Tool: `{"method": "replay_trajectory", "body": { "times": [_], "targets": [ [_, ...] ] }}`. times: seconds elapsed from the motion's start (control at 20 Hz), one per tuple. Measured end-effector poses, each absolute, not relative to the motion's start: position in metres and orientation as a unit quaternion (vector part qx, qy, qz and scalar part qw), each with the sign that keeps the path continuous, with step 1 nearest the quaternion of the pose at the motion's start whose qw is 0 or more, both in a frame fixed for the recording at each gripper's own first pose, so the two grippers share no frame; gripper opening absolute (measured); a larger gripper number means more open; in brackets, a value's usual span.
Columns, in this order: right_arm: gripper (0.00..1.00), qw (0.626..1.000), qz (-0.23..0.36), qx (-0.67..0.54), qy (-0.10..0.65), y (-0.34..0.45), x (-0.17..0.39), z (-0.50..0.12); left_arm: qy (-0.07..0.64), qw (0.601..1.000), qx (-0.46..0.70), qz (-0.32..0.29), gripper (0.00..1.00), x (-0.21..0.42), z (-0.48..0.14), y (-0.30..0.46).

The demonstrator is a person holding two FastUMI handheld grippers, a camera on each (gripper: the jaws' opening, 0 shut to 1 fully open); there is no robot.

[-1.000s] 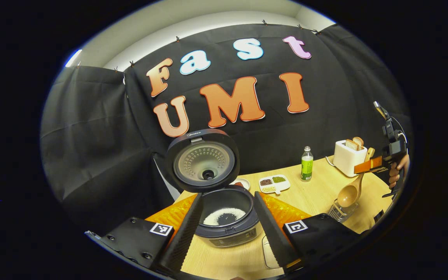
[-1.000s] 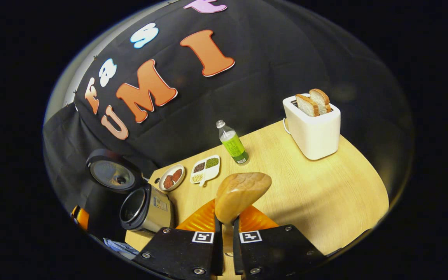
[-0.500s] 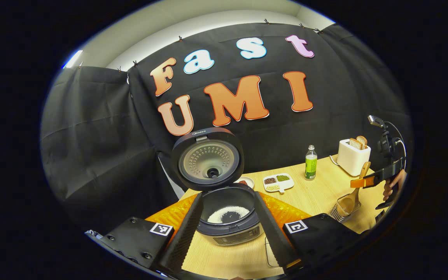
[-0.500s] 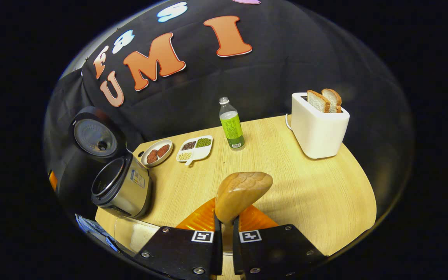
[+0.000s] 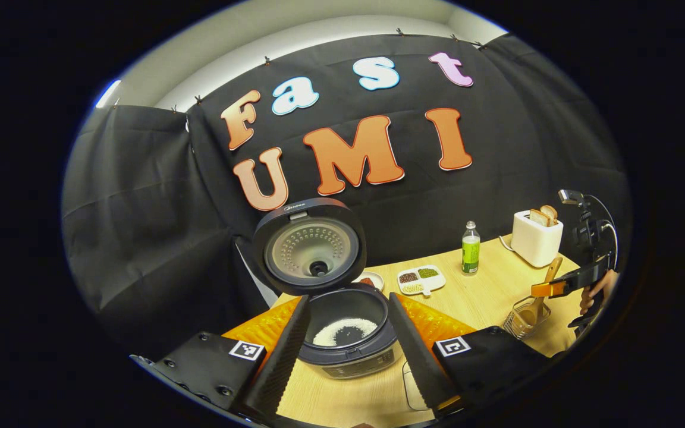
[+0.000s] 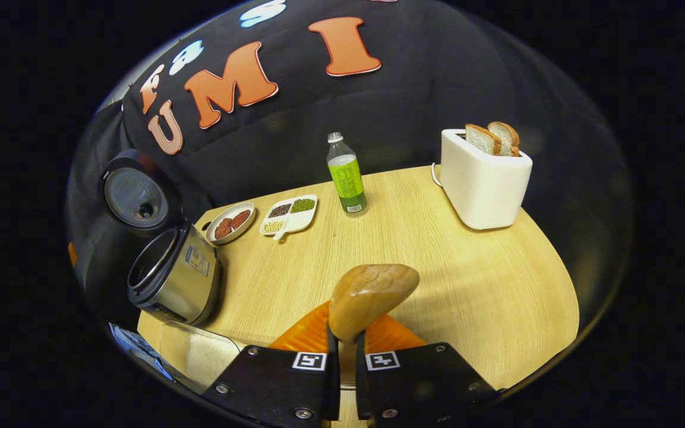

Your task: Close the left gripper, press the button to open the rice cooker; take a wooden spoon from the chopstick holder with the right hand, scoop a spoonful of rice and pour it into the rice cooker, then put the wooden spoon back into the chopstick holder.

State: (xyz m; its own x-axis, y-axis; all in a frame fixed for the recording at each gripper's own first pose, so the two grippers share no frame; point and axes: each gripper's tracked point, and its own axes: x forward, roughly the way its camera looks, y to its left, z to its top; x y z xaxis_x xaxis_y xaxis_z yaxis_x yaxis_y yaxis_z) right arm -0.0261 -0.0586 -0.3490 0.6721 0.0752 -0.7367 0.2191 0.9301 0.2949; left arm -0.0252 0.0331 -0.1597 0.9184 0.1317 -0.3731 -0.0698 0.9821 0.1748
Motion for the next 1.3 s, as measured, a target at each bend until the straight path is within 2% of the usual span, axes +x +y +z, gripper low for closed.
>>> {"method": "replay_trajectory", "body": {
  "times": [0.15,0.4,0.5,0.55,0.65,0.7,0.8,0.85,0.9,0.95,1.1,1.15,1.3],
  "targets": [
    [0.1,0.893,-0.042,0.191,0.406,-0.058,-0.024,-0.349,0.194,0.977,0.076,0.049,0.81,-0.023,-0.16,0.032],
    [0.17,0.876,-0.049,0.217,0.429,-0.06,-0.029,-0.352,0.186,0.978,0.072,0.054,0.81,-0.016,-0.157,0.04],
    [0.22,0.873,-0.053,0.218,0.432,-0.063,-0.03,-0.35,0.18,0.98,0.068,0.058,0.89,-0.011,-0.154,0.045],
    [0.33,0.874,-0.058,0.214,0.434,-0.067,-0.03,-0.349,0.176,0.98,0.065,0.061,0.89,-0.009,-0.151,0.048],
    [0.42,0.877,-0.065,0.205,0.429,-0.073,-0.029,-0.342,0.167,0.982,0.06,0.065,0.89,-0.001,-0.146,0.054],
    [0.46,0.881,-0.069,0.2,0.424,-0.075,-0.028,-0.336,0.162,0.983,0.059,0.067,0.87,0.003,-0.142,0.058],
    [0.48,0.889,-0.077,0.188,0.411,-0.081,-0.024,-0.323,0.152,0.984,0.059,0.075,0.84,0.012,-0.134,0.068],
    [0.66,0.893,-0.081,0.179,0.404,-0.085,-0.021,-0.317,0.147,0.984,0.058,0.08,0.83,0.018,-0.13,0.073],
    [0.7,0.899,-0.083,0.173,0.394,-0.088,-0.018,-0.307,0.143,0.984,0.056,0.086,0.89,0.023,-0.125,0.079],
    [0.76,0.905,-0.084,0.166,0.383,-0.09,-0.013,-0.296,0.141,0.984,0.051,0.092,0.81,0.025,-0.125,0.087],
    [0.83,0.921,-0.082,0.149,0.351,-0.093,-0.003,-0.263,0.144,0.982,0.033,0.117,0.81,0.044,-0.122,0.11],
    [0.85,0.926,-0.08,0.142,0.341,-0.093,0.001,-0.25,0.143,0.981,0.024,0.126,0.89,0.053,-0.12,0.119],
    [0.89,0.941,-0.074,0.121,0.308,-0.089,0.013,-0.217,0.154,0.977,-0.017,0.145,0.83,0.08,-0.12,0.144]
  ]
}}
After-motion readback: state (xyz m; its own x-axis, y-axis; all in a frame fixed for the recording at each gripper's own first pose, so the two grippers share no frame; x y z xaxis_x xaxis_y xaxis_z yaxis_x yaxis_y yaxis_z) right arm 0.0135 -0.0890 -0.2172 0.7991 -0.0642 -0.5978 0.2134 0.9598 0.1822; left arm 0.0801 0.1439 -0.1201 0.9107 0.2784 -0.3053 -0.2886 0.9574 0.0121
